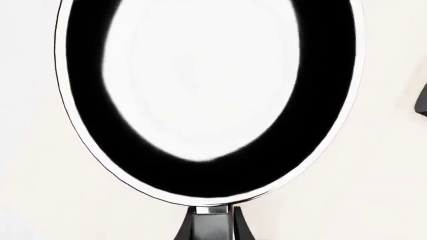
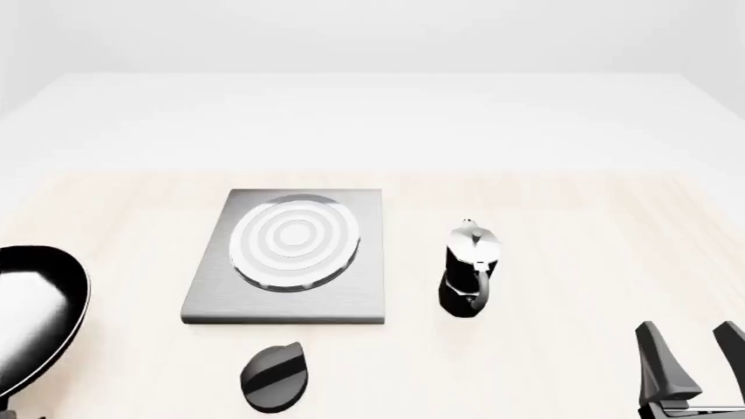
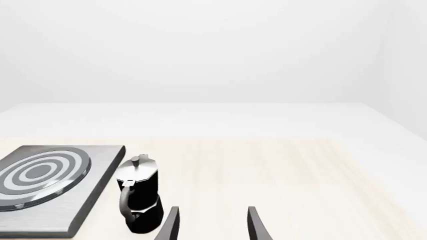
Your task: Turn on the stove and put the frying pan on it.
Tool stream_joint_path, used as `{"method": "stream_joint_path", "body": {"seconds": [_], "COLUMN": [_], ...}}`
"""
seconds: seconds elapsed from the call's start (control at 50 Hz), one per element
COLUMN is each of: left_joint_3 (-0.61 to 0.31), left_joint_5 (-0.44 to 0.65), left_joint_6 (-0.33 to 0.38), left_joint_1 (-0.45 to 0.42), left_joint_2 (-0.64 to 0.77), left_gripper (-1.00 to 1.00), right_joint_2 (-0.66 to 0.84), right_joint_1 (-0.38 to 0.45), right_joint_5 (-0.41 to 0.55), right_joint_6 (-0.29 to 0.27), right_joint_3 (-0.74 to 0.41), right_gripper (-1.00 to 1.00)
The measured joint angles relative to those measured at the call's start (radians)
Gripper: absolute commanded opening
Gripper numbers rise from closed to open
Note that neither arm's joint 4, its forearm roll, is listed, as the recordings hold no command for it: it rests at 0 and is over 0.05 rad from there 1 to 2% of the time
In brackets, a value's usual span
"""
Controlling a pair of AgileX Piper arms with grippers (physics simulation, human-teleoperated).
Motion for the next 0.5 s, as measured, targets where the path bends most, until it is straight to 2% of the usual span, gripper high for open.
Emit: {"method": "stream_joint_path", "body": {"seconds": [0.24, 0.5], "left_joint_3": [-0.082, -0.135], "left_joint_5": [0.124, 0.182], "left_joint_6": [-0.040, -0.071], "left_joint_1": [-0.052, -0.095], "left_joint_2": [-0.102, -0.138], "left_gripper": [-1.00, -1.00], "right_joint_2": [0.000, 0.000], "right_joint_1": [0.000, 0.000], "right_joint_5": [0.000, 0.000], "right_joint_6": [0.000, 0.000], "right_joint_3": [0.000, 0.000], "right_gripper": [1.00, 1.00]}}
